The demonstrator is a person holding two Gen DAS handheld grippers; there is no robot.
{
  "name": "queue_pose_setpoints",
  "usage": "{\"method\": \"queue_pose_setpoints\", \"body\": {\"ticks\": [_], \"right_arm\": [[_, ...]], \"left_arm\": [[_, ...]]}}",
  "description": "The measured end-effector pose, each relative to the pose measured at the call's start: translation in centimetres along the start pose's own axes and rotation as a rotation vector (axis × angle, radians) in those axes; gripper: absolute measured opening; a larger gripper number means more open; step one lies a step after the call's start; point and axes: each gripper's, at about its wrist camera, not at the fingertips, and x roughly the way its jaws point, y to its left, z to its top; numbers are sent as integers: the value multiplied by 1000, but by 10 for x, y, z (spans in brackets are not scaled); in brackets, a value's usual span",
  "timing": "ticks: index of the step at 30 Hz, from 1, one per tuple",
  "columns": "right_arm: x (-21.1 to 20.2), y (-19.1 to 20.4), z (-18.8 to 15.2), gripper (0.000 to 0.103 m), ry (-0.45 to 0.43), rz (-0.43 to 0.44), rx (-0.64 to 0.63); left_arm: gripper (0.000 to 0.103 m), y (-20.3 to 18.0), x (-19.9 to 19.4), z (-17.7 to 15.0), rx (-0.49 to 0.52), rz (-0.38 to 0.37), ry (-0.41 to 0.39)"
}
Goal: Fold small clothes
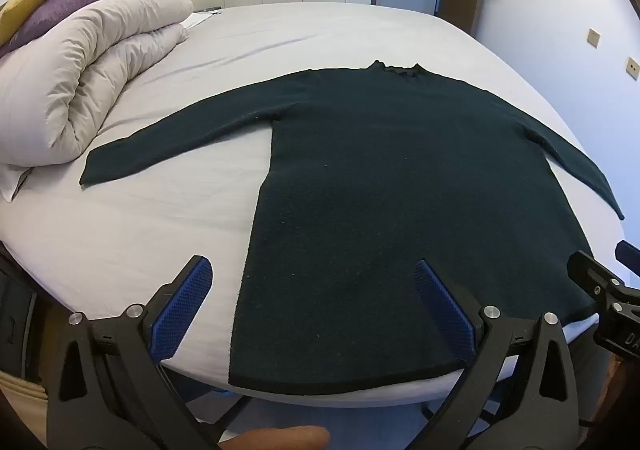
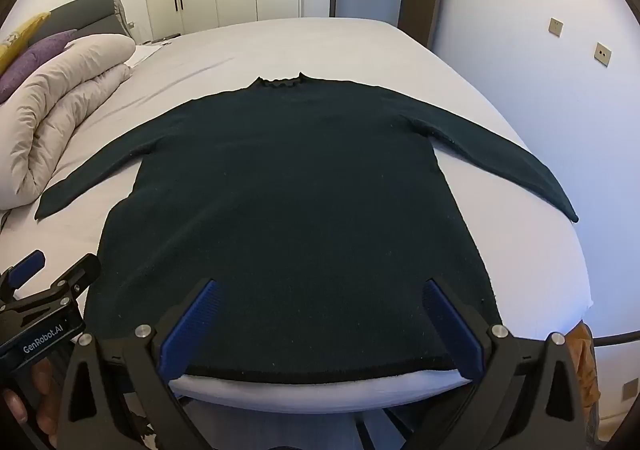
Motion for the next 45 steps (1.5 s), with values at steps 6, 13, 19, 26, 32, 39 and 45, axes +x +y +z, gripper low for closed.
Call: {"method": "queue_pose_setpoints", "body": {"ticks": [6, 13, 19, 26, 32, 39, 45], "right_arm": [[0, 1, -1, 103, 3, -2, 4], [-2, 8, -2, 103, 4, -2, 1], [2, 1, -11, 103, 9, 5, 9], [2, 0, -9, 103, 13, 6, 9], [3, -1, -14, 103, 14, 5, 8], [3, 0, -17, 103, 16, 4, 6], [3, 0, -18, 103, 17, 2, 7]], "left_arm": [[103, 0, -1, 3, 0, 3, 9], [103, 0, -1, 3, 0, 3, 11], [103, 1, -1, 1, 3, 4, 11], [103, 3, -2, 0, 3, 4, 12], [103, 2, -1, 0, 4, 7, 14], [103, 3, -1, -2, 5, 7, 16], [103, 4, -1, -2, 6, 9, 17]]}}
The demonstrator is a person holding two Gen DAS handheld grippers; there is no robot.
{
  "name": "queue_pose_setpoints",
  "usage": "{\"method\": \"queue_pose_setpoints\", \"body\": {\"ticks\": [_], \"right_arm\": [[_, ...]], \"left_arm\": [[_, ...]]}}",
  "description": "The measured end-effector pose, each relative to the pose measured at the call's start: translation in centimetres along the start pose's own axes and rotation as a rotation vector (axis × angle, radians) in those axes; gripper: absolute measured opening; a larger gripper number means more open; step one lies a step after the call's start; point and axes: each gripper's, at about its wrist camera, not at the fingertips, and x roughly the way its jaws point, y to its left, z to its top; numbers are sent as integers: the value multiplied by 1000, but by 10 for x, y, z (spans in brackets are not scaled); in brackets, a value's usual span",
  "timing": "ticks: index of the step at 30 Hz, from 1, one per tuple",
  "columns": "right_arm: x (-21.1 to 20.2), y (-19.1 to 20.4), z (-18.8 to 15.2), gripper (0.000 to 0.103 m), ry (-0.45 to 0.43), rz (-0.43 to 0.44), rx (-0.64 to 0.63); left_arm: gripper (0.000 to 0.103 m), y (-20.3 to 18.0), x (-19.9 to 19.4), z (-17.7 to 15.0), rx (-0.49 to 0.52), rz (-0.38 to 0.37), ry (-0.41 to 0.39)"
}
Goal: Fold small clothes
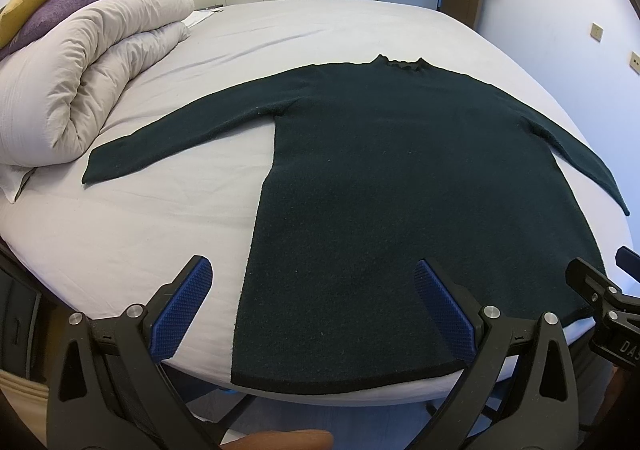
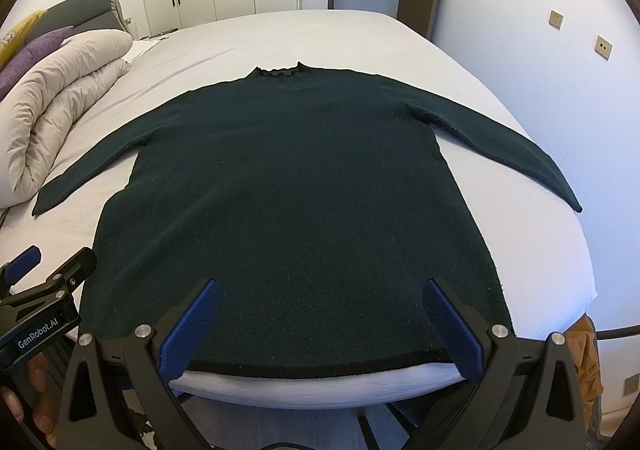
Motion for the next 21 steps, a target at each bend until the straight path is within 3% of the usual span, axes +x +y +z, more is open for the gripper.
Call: {"method": "queue_pose_setpoints", "body": {"ticks": [21], "right_arm": [[3, 0, -4, 103, 10, -4, 5]], "left_arm": [[103, 3, 5, -3, 3, 7, 10]]}}
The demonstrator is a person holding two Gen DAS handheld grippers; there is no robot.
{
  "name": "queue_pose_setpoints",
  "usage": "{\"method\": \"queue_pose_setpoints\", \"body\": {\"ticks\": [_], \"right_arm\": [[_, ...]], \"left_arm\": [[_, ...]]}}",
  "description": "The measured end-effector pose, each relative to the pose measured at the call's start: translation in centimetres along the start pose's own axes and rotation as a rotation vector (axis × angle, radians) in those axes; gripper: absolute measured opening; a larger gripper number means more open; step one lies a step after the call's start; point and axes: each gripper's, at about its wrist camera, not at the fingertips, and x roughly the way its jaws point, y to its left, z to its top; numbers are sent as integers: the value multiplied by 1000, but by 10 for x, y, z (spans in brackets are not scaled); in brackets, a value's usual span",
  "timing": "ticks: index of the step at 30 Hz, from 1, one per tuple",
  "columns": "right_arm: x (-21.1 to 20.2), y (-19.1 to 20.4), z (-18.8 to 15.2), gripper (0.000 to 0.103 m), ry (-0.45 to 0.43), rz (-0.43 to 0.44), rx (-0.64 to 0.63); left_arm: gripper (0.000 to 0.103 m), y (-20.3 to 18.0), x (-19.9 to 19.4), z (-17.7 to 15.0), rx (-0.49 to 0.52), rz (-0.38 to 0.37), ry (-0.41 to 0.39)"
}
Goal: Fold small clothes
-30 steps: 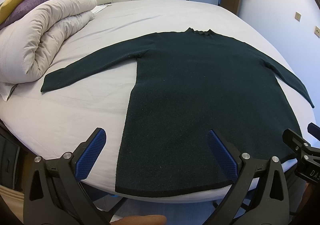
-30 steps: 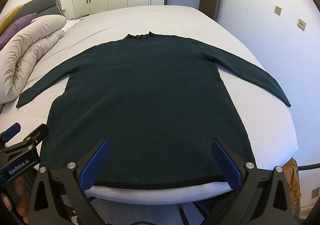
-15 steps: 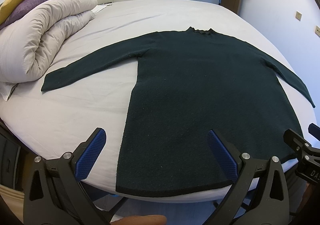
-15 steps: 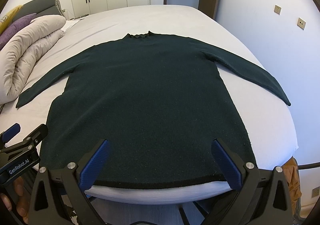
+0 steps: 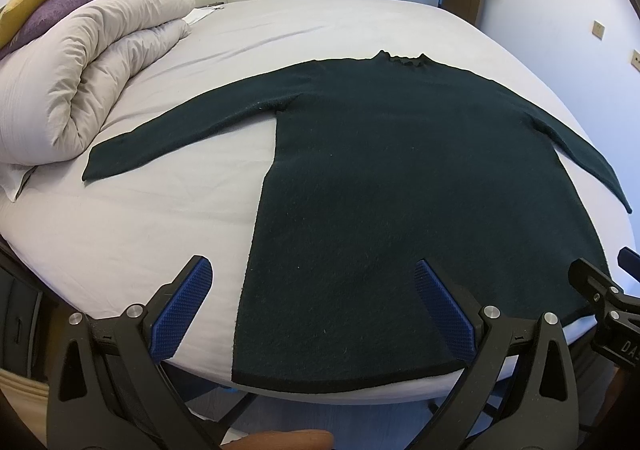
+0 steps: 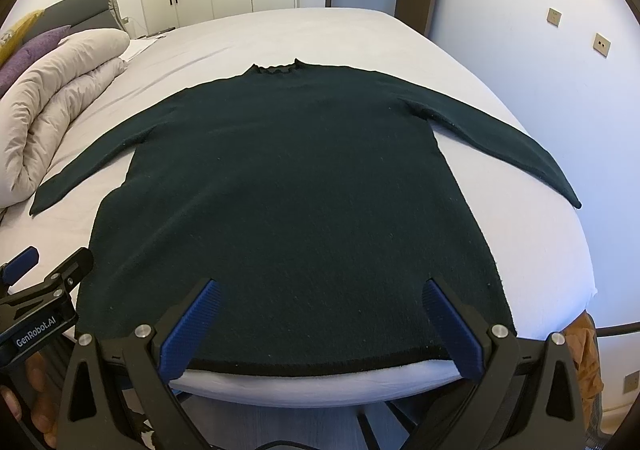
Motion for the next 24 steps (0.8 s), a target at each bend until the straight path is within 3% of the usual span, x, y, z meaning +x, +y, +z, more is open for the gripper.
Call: {"method": "queue_pose_setpoints", "body": {"ticks": [24], "right_arm": [[6, -2, 0, 103, 6, -1, 1]], "left_arm": [[103, 0, 3, -3, 1, 1, 3]]}}
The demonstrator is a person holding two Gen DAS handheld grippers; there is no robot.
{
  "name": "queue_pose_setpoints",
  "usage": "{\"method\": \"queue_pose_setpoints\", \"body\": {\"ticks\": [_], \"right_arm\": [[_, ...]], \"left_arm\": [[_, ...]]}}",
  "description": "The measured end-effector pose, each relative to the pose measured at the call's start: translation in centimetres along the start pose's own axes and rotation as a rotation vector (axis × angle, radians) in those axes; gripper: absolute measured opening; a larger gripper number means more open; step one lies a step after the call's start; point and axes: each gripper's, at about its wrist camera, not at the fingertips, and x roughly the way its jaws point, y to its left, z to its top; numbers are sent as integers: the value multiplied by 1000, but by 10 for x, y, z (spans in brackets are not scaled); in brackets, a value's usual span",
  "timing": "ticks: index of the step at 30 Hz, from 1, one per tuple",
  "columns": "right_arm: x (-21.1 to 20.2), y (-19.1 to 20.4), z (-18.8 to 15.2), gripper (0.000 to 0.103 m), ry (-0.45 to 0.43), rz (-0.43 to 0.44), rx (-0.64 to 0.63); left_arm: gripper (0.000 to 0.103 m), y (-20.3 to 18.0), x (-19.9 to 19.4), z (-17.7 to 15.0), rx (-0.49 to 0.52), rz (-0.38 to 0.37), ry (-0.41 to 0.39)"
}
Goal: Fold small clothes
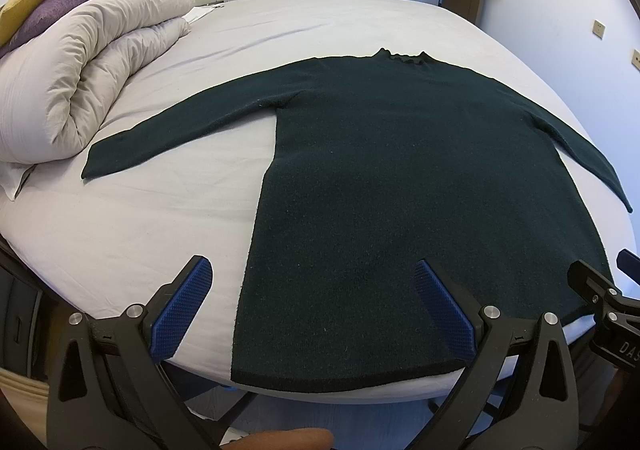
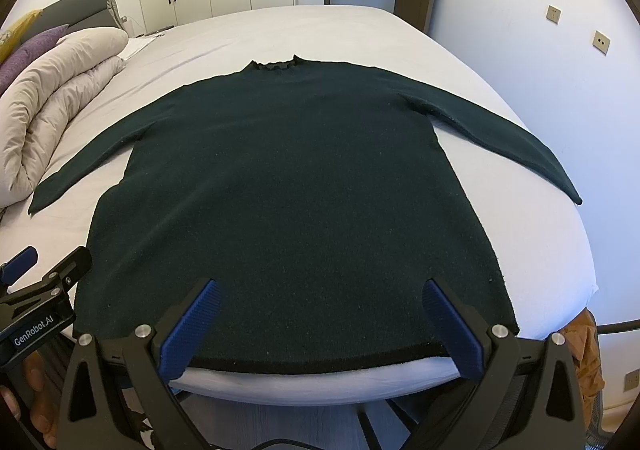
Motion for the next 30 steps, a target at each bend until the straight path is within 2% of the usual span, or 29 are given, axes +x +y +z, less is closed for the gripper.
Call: {"method": "queue_pose_setpoints", "body": {"ticks": [12, 17, 22, 24, 28, 30], "right_arm": [[1, 1, -2, 103, 7, -1, 0], [3, 1, -1, 103, 12, -1, 0], [6, 1, -2, 103, 20, 3, 3], [9, 1, 0, 103, 25, 18, 8], [11, 2, 7, 103, 21, 85, 32], [8, 2, 13, 103, -2, 126, 55]], "left_arm": [[103, 0, 4, -5, -3, -7, 2], [103, 5, 8, -6, -20, -35, 11], [103, 35, 17, 1, -131, -102, 15], [103, 53, 20, 6, -184, -118, -10], [103, 105, 31, 15, -345, -233, -52], [103, 129, 31, 19, -388, -226, -106]]}}
